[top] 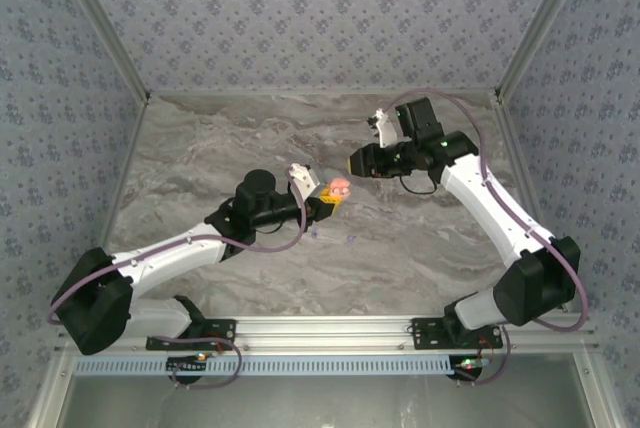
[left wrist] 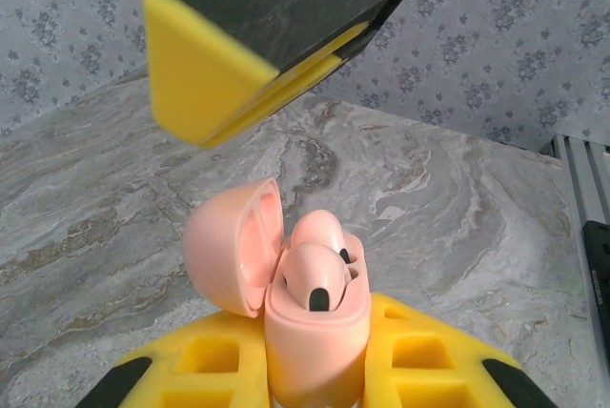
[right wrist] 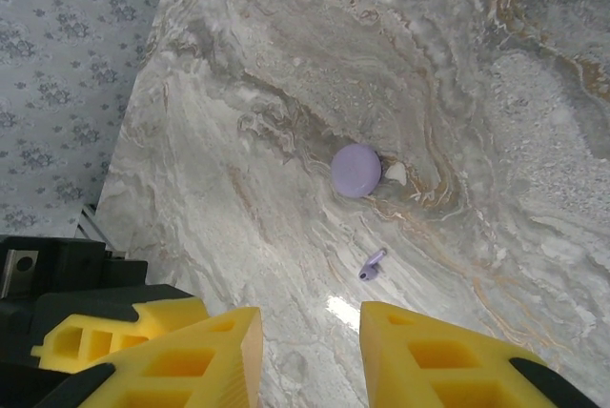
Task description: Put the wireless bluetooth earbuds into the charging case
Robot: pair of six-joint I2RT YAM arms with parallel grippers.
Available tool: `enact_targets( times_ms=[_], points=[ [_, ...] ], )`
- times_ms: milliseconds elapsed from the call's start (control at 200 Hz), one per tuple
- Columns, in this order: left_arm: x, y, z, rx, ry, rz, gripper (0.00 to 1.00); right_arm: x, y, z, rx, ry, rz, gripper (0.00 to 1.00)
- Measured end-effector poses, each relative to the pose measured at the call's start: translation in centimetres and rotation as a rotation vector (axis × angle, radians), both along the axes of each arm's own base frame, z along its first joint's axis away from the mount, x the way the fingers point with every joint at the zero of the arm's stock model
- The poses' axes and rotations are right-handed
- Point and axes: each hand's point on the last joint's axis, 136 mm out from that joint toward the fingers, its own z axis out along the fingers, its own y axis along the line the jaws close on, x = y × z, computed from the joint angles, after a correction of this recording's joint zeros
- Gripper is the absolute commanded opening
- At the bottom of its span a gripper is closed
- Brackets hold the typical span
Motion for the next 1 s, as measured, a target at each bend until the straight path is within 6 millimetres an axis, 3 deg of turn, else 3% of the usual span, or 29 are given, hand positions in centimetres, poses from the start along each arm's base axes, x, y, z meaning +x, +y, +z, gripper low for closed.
enact_targets(
  times_ms=[490,1004],
  points=[
    [-1.2,-0.5,0.0,0.014,-0.017,-0.065,0.14,-0.8,2.6,-1.0,0.001,0.061,0.096,0.35],
    [-0.3,-0.1,-0.9,0.052,-0.001,0.000,0.15,-2.0,3.5,-0.7,0.002,0.067,0.158,0.30]
  ],
)
